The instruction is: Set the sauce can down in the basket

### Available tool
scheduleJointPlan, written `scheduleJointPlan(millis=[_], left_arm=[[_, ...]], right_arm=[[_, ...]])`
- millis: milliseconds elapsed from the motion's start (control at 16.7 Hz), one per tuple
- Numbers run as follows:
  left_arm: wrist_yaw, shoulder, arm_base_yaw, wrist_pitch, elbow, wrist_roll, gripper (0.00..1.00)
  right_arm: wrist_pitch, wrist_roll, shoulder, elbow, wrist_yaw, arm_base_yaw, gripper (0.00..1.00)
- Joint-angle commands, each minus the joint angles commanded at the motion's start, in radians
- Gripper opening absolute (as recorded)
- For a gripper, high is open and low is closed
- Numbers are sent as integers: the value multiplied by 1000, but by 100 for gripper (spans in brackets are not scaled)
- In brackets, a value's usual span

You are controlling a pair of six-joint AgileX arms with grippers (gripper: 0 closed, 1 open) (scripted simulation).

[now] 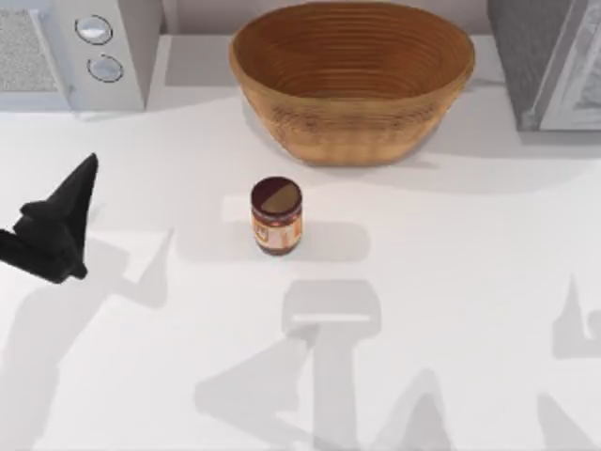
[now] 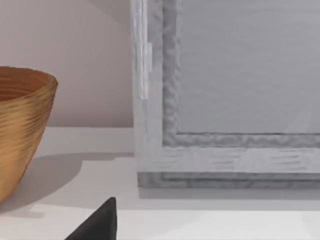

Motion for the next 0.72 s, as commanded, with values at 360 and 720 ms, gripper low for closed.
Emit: scheduleJointPlan(millis=[360,720], left_arm=[[322,596,-14,346,224,7,100],[636,1185,-31,696,455,25,100]], right_arm=[[0,0,0,0,0,0,100],[0,0,0,0,0,0,100]])
